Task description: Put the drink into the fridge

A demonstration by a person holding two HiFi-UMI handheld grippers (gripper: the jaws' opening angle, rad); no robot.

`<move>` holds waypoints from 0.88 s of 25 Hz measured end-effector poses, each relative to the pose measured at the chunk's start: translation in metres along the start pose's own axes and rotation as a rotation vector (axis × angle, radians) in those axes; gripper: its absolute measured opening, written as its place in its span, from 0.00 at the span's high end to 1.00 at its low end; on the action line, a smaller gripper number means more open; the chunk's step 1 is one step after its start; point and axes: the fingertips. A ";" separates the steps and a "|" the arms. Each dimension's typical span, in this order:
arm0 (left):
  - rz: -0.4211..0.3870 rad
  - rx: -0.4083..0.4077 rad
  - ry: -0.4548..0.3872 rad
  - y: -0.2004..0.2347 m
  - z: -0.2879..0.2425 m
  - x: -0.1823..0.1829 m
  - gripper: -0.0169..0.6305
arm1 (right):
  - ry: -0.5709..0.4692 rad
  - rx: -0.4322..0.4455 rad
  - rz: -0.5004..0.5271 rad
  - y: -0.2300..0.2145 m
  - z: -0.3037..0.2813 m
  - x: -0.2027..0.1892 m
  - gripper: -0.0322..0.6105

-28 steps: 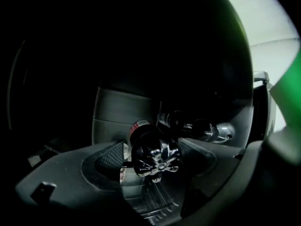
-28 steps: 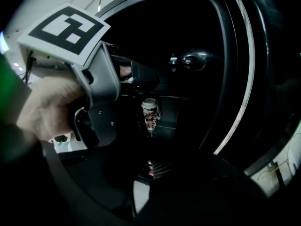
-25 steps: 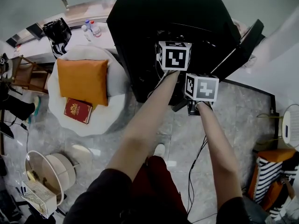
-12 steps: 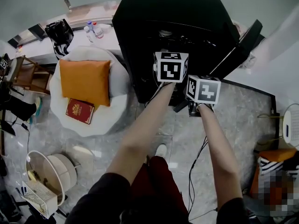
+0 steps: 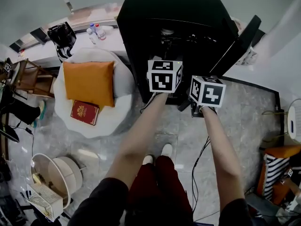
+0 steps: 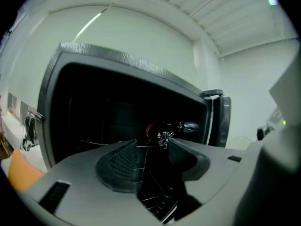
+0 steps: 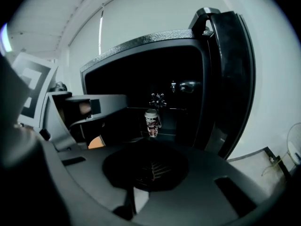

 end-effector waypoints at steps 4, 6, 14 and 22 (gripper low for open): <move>-0.026 -0.007 -0.019 -0.004 0.024 0.002 0.79 | -0.053 0.009 -0.021 0.008 0.016 0.005 0.92; -0.026 -0.010 -0.023 -0.005 0.035 0.003 0.87 | -0.078 0.016 -0.032 0.014 0.025 0.008 0.92; -0.046 -0.086 -0.011 -0.019 0.078 -0.003 0.96 | -0.149 0.047 -0.044 0.036 0.058 0.011 0.92; -0.036 -0.117 -0.024 -0.026 0.130 -0.011 0.96 | -0.237 0.083 -0.050 0.068 0.096 0.012 0.92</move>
Point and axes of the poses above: the fingertips, and each gripper's own axes: z backward along the fingers, y to its left, x out of its top, and after that the axes turned 3 degrees about y, right-handed
